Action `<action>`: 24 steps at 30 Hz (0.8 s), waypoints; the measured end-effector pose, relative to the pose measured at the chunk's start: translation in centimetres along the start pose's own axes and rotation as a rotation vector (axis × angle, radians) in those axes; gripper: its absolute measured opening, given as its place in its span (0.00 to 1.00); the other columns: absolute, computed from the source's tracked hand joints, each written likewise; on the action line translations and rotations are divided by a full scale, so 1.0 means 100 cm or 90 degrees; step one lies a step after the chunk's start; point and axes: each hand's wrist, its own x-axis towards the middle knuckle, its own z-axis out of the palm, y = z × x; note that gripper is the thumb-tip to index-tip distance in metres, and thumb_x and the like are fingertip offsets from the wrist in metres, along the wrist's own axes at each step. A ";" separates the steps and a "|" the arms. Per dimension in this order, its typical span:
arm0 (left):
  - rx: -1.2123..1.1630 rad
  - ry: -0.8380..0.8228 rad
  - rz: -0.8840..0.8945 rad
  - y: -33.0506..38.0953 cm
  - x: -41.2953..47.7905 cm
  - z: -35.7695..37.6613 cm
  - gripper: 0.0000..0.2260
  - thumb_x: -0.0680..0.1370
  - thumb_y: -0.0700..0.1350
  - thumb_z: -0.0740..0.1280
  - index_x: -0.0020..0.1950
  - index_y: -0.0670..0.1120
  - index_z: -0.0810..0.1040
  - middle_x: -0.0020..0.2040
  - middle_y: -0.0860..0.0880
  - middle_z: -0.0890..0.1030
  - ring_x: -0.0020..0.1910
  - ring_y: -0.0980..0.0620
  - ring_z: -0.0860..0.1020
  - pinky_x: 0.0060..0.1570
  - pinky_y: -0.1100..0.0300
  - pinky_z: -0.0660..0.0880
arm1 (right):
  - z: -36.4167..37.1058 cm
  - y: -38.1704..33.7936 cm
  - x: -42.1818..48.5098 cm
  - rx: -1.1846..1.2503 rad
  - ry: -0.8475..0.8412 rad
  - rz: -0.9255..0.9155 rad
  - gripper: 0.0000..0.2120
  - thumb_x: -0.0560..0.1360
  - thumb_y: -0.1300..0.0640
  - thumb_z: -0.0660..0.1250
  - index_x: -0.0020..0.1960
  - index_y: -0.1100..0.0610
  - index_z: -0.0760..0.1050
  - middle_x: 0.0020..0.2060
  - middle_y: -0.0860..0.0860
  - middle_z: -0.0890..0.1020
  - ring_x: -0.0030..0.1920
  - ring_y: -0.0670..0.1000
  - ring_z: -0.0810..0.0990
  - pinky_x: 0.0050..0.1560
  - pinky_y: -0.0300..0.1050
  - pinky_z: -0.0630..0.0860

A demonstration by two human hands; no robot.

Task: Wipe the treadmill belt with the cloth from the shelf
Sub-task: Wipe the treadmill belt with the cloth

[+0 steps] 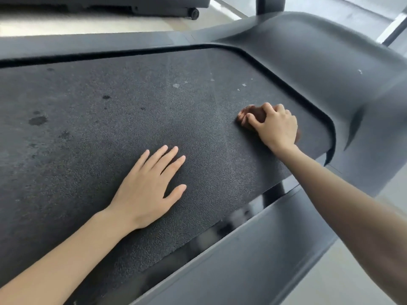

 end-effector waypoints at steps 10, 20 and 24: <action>0.007 -0.016 -0.036 0.024 0.007 -0.006 0.30 0.79 0.61 0.49 0.72 0.42 0.68 0.73 0.45 0.66 0.73 0.48 0.61 0.70 0.55 0.50 | -0.019 -0.024 -0.088 0.030 0.096 -0.088 0.21 0.71 0.38 0.61 0.47 0.54 0.79 0.36 0.57 0.76 0.35 0.60 0.76 0.40 0.49 0.71; -0.015 0.014 0.047 0.044 0.065 0.017 0.32 0.78 0.61 0.47 0.74 0.43 0.65 0.74 0.45 0.64 0.75 0.49 0.58 0.72 0.50 0.52 | -0.033 -0.028 -0.125 0.039 0.112 -0.153 0.23 0.72 0.36 0.57 0.52 0.51 0.79 0.37 0.54 0.76 0.36 0.57 0.74 0.38 0.49 0.69; -0.014 0.024 0.044 0.043 0.063 0.020 0.31 0.77 0.60 0.50 0.70 0.41 0.70 0.72 0.42 0.68 0.72 0.45 0.64 0.69 0.48 0.54 | -0.036 -0.037 -0.128 0.029 0.105 -0.094 0.21 0.71 0.36 0.59 0.52 0.49 0.79 0.39 0.53 0.76 0.38 0.56 0.74 0.40 0.49 0.69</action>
